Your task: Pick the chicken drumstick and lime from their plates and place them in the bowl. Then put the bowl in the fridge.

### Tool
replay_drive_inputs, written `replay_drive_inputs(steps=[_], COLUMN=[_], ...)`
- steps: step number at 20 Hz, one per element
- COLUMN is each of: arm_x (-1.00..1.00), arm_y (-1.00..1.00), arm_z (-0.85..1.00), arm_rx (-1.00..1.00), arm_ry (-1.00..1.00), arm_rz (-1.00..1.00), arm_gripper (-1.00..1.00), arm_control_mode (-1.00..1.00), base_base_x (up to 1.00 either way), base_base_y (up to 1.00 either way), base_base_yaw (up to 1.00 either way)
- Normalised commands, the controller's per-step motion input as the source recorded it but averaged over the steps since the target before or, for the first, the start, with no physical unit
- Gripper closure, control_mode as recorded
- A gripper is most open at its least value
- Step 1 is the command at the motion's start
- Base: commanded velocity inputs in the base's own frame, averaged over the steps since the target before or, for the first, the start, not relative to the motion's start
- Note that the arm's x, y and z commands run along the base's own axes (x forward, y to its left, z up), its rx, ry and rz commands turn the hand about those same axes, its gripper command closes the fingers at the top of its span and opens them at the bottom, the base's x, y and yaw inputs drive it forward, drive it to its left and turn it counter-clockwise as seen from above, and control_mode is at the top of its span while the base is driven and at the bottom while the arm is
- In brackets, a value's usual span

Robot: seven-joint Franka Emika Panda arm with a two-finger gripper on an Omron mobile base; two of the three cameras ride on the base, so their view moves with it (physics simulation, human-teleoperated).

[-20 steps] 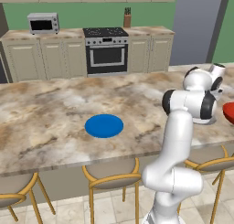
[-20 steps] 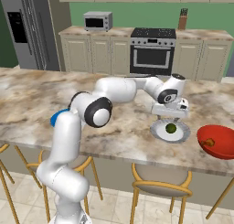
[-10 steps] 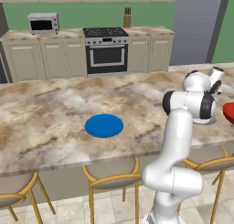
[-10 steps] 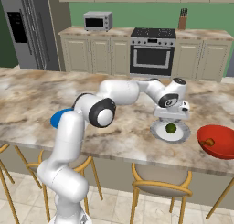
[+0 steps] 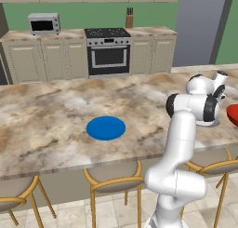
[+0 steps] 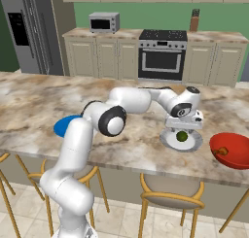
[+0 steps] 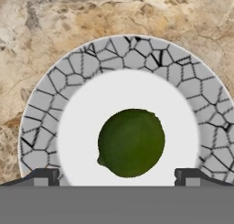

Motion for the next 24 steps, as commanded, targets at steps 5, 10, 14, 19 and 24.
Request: replay_drive_inputs(steps=[5,10,14,19,24], arm_x=[0.01,0.0,0.0,0.01,0.07], arm_y=[0.0,0.04,0.0,-0.01,0.0], arm_z=[-0.18,-0.18,-0.22,-0.17,-0.11], arm_rx=[0.0,0.0,-0.01,-0.02,0.0], arm_ry=[0.0,0.0,0.0,0.0,0.0], arm_rz=[0.0,0.0,0.0,0.0,0.0], arm_gripper=[-1.0,-1.0,-1.0,-1.0,-1.0], arm_control_mode=[-1.0,-1.0,-1.0,-1.0,-1.0], base_base_x=[0.0,0.0,0.0,0.0,0.0], base_base_y=[0.0,0.0,0.0,0.0,0.0], base_base_yaw=[0.0,0.0,0.0,0.0,0.0])
